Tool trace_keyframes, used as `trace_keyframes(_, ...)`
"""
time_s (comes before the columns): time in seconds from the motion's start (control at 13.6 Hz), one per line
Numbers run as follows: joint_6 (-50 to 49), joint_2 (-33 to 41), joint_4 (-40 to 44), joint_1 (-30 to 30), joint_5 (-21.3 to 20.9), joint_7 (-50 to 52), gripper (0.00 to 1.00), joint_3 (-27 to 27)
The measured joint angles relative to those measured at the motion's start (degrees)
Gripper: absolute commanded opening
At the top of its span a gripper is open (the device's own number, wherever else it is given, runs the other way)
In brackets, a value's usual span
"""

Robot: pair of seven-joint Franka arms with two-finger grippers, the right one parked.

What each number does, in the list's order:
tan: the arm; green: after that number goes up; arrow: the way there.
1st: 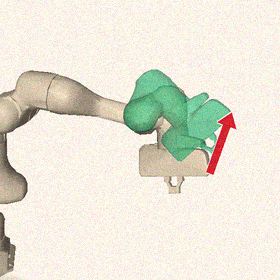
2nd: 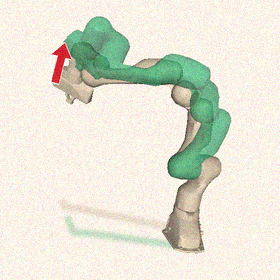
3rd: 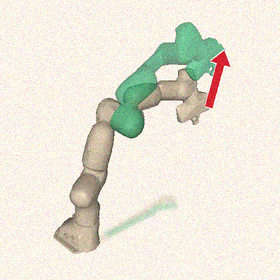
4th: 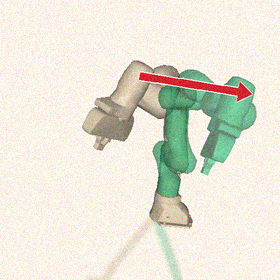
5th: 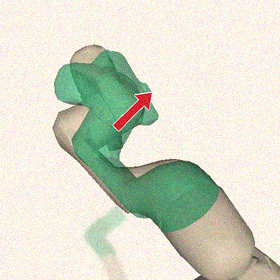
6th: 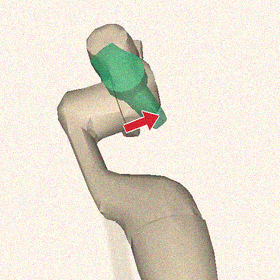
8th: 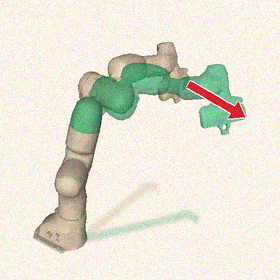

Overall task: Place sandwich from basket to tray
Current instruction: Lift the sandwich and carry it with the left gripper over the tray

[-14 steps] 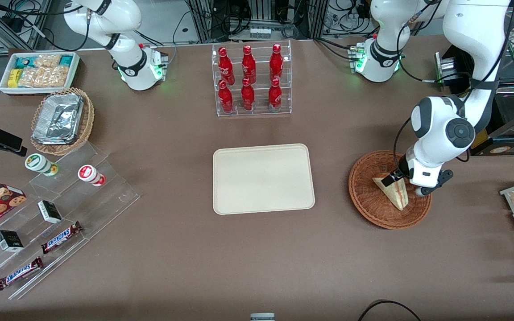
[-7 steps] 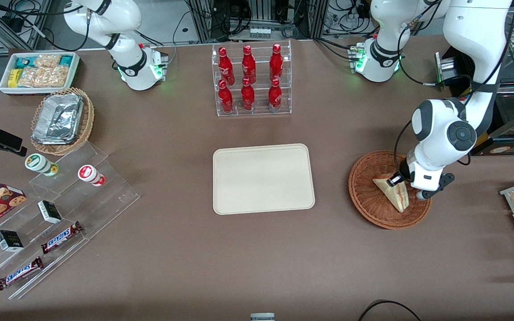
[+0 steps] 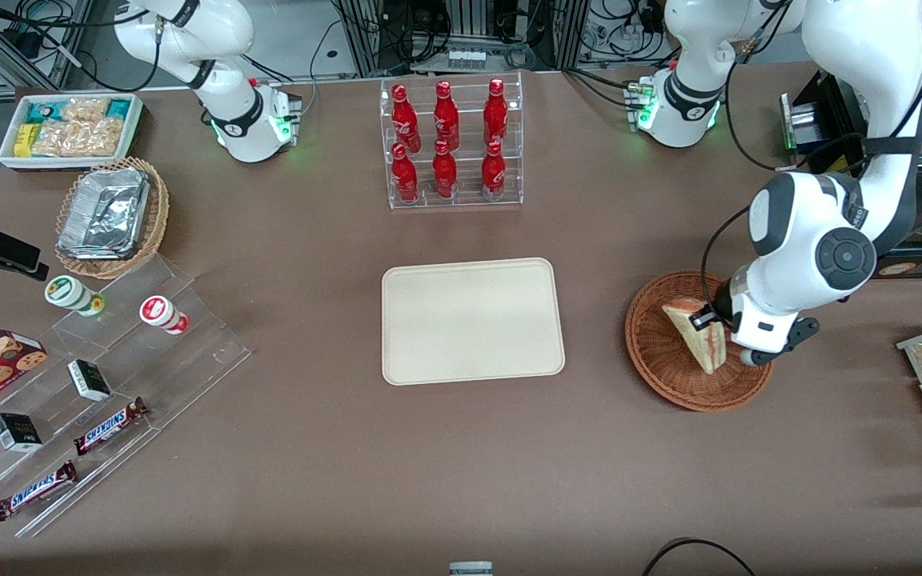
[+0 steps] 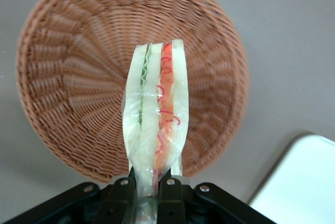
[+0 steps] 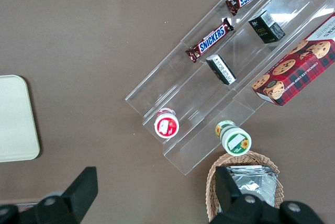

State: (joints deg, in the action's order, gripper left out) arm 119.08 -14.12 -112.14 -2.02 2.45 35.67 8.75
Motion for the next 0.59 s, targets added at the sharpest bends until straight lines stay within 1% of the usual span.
trace_keyframes(0.15,-0.12,-0.08,0.23,-2.79,-0.04,-0.06,0.0,1.01)
trace_keyframes(0.37,0.42,-1.49,1.22,-8.81,-0.1,-0.1,0.0,1.45)
trace_keyframes(0.59,1.78,-6.0,6.43,-15.09,-0.1,1.05,0.0,1.58)
